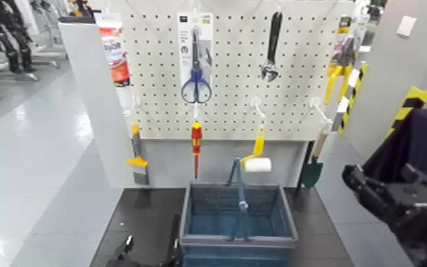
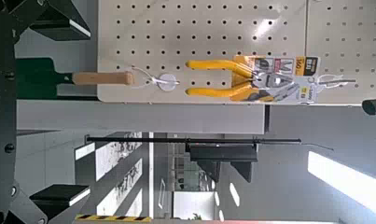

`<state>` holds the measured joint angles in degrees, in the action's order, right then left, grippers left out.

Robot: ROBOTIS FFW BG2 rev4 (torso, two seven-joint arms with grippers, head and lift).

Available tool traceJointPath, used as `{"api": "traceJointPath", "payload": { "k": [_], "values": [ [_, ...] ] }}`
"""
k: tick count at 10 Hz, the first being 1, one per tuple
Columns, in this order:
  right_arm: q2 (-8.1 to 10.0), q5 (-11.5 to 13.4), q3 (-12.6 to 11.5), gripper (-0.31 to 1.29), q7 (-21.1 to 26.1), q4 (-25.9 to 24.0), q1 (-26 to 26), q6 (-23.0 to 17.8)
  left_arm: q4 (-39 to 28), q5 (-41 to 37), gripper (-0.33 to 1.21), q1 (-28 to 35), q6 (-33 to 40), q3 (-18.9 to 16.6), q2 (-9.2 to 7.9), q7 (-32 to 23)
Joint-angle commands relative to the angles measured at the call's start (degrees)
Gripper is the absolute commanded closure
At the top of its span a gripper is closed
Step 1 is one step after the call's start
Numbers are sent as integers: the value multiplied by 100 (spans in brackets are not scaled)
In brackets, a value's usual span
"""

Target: Put the yellow pliers into the crate.

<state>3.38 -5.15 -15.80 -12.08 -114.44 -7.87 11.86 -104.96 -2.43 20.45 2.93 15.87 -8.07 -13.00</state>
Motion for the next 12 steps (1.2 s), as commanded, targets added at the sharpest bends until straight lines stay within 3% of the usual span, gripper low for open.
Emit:
{"api": "traceJointPath", "payload": {
  "k": [1, 4, 7, 9, 12],
  "values": [
    [225, -74, -108, 13, -189, 106, 462, 316, 2, -21, 22, -24, -38, 4, -2, 8],
    [532, -145, -248, 13, -549, 167, 1103, 747, 2, -65, 22, -59, -91, 21, -19, 17],
    [901, -391, -328, 13, -962, 519, 1780, 1064, -7, -100, 22, -76, -126, 57, -54, 17],
    [1121, -637, -336, 14, -1296, 941, 2193, 1187, -7, -109, 22, -85, -143, 65, -63, 17],
    [1385, -813, -266, 14, -1771, 1696, 2835, 1187, -16, -117, 22, -111, -178, 92, -81, 44]
  ]
}}
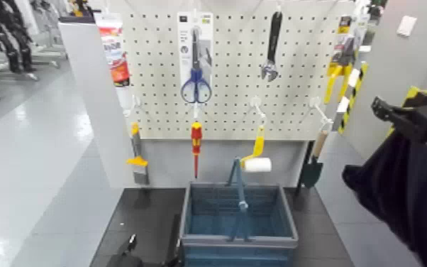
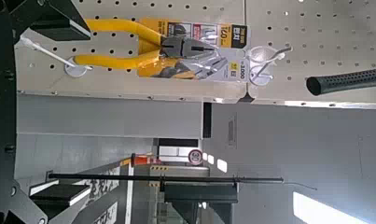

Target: Put the yellow pliers into the crate.

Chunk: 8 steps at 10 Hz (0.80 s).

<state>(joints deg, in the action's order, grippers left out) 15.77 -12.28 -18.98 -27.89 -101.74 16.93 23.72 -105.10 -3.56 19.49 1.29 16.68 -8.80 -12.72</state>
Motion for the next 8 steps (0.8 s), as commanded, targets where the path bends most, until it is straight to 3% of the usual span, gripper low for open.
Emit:
{"api": "traceJointPath", "payload": {
  "k": [1, 8],
  "values": [
    [233, -205, 88, 14, -296, 699, 557, -52, -2, -13, 22, -42, -41, 37, -16, 24],
    [594, -794, 668, 17, -1316, 2448, 1928, -394, -2, -31, 22, -183, -138, 143, -52, 94]
  ]
}}
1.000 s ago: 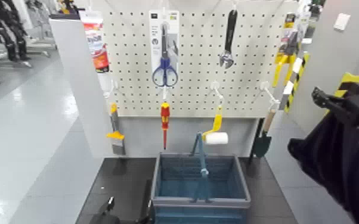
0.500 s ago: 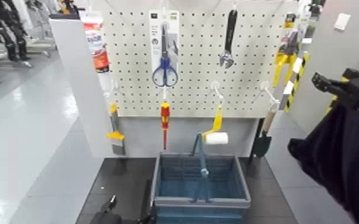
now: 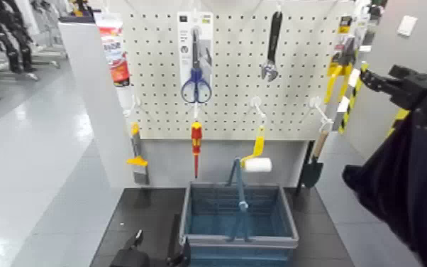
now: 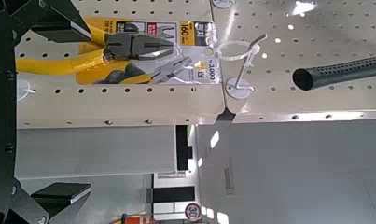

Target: Put the yellow pliers into the crate.

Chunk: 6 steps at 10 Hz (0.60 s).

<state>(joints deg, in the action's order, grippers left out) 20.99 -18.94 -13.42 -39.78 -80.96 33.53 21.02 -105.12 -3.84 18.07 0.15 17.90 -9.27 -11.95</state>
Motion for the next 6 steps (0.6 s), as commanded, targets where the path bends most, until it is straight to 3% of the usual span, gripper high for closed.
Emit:
{"api": "traceJointPath", "payload": {
  "k": [1, 6],
  "values": [
    [98, -145, 208, 17, -197, 546, 426, -160, 0, -11, 22, -58, -33, 38, -5, 26],
    [89, -382, 876, 18, -926, 1645, 1191, -388, 18, -55, 22, -128, -94, 73, -31, 52]
  ]
}}
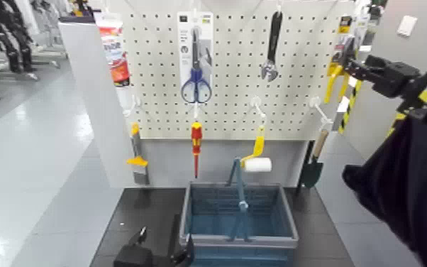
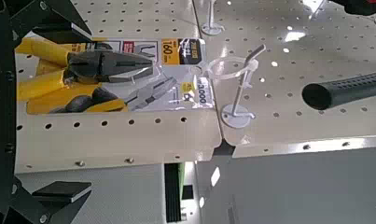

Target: Put the yellow pliers into the crate.

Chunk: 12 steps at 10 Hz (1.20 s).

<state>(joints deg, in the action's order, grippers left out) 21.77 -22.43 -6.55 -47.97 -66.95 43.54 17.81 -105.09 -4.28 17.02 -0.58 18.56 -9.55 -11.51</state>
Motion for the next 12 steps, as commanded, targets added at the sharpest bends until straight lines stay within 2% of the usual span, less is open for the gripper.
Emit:
{"api": "traceJointPath", "payload": {
  "k": [1, 4, 5, 6, 9, 10, 12],
  "values": [
    [29, -42, 260, 18, -221, 366, 313, -120, 15, -20, 22, -32, -30, 7, -3, 8],
    [46, -121, 374, 30, -265, 428, 445, -93, 15, -38, 22, -41, -57, 7, -11, 17],
    [46, -121, 392, 40, -274, 410, 472, -67, 15, -38, 22, -41, -65, 16, -11, 26],
    [46, -112, 418, 59, -265, 419, 489, -41, 15, -38, 22, -41, -65, 16, -11, 26],
    [29, -104, 427, 95, -230, 419, 542, 12, 15, -38, 22, -50, -65, 24, -20, 26],
    [20, -95, 427, 113, -177, 410, 551, 3, 15, -38, 22, -50, -65, 24, -20, 26],
    [20, -33, 427, 116, -151, 402, 586, -23, 15, -38, 22, -50, -65, 33, -20, 26]
  ]
}}
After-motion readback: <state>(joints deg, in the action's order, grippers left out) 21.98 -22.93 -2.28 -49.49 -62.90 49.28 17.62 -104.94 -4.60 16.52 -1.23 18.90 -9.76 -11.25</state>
